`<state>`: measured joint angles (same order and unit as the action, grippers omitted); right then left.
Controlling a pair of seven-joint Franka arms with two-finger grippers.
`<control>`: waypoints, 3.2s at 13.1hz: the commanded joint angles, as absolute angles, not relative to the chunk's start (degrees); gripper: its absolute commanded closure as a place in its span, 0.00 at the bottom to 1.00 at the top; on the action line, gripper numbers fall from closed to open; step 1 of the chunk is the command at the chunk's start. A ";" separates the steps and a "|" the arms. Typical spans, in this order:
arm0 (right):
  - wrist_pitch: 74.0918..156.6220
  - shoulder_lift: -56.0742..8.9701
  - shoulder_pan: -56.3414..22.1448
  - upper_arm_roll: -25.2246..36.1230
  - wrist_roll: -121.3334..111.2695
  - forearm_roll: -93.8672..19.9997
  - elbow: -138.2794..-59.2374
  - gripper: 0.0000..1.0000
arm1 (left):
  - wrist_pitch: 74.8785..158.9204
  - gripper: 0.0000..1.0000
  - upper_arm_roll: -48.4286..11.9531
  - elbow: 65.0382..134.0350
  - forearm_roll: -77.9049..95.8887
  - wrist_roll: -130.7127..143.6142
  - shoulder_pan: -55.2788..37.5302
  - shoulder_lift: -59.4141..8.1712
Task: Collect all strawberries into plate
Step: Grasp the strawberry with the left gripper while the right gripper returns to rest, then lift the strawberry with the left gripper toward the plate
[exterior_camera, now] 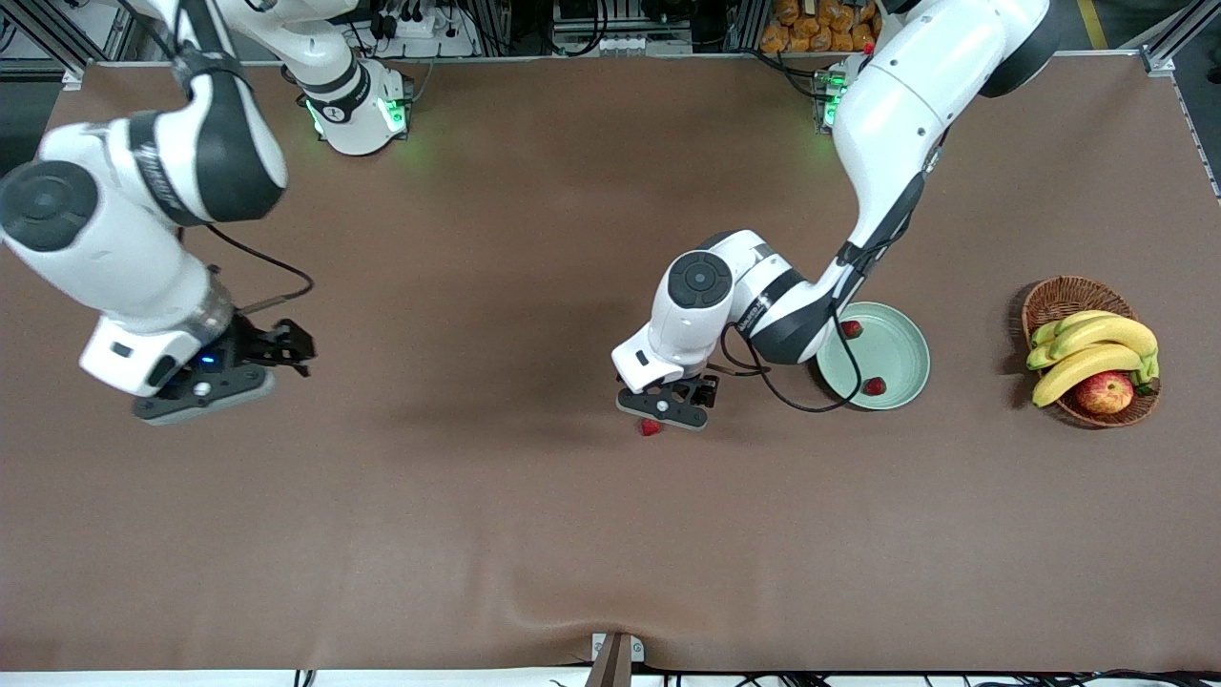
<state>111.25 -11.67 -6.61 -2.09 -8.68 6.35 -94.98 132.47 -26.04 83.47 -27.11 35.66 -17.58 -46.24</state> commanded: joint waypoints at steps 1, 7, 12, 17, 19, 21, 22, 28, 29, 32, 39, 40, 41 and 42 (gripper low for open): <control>107.86 -7.22 -3.79 -0.97 -11.07 5.45 -97.47 0.00 | 133.76 0.00 -22.42 81.56 -28.04 36.04 -21.26 -47.37; 96.26 -1.76 0.44 3.94 -11.16 -1.22 -96.68 0.00 | 139.91 0.00 -17.60 79.37 -28.21 36.38 -25.56 -51.50; 89.66 0.96 0.44 5.36 -6.71 -1.32 -95.01 0.00 | 142.65 0.03 -15.64 77.70 -28.21 36.39 -27.42 -54.14; 86.14 1.84 0.18 4.75 1.32 -1.32 -92.99 0.00 | 143.26 0.19 -14.95 77.87 -28.39 35.25 -27.42 -54.23; 86.04 2.54 0.35 5.18 1.32 -1.32 -92.90 0.00 | 143.44 0.23 -14.77 77.96 -28.48 35.07 -27.69 -54.32; 86.05 2.64 0.44 5.27 1.41 -1.32 -92.20 0.00 | 143.70 0.26 -13.72 77.87 -28.39 34.89 -27.86 -54.75; 85.61 2.64 0.53 5.27 1.58 -1.32 -92.20 0.00 | 143.70 0.34 -13.62 77.87 -28.39 34.89 -28.21 -54.76; 83.32 2.11 1.58 4.92 0.79 -1.23 -90.88 0.00 | 143.61 1.00 -12.83 78.05 -28.56 34.72 -28.21 -53.79; 83.23 2.11 1.58 4.92 0.79 -1.23 -90.88 0.00 | 143.44 1.00 -12.83 78.05 -28.56 34.72 -28.13 -53.09; 83.41 2.20 1.58 4.83 0.70 -1.32 -90.88 0.00 | 142.30 1.00 -12.92 78.40 -28.74 34.28 -26.81 -50.81; 83.32 2.20 1.32 4.57 0.62 -1.14 -89.65 0.00 | 124.83 1.00 -14.94 78.57 -24.72 33.93 -23.57 -41.33; 83.23 2.28 1.06 4.57 0.62 -0.79 -89.56 0.00 | 122.80 1.00 -15.38 79.10 -22.00 33.84 -22.42 -39.57; 83.32 2.37 1.14 4.66 0.62 -0.88 -89.56 0.00 | 121.48 1.00 -15.47 79.71 -19.45 33.32 -21.02 -37.64; 83.49 2.29 1.23 4.66 0.62 -1.05 -89.47 0.00 | 119.90 1.00 -15.64 80.85 -16.55 31.66 -19.61 -35.36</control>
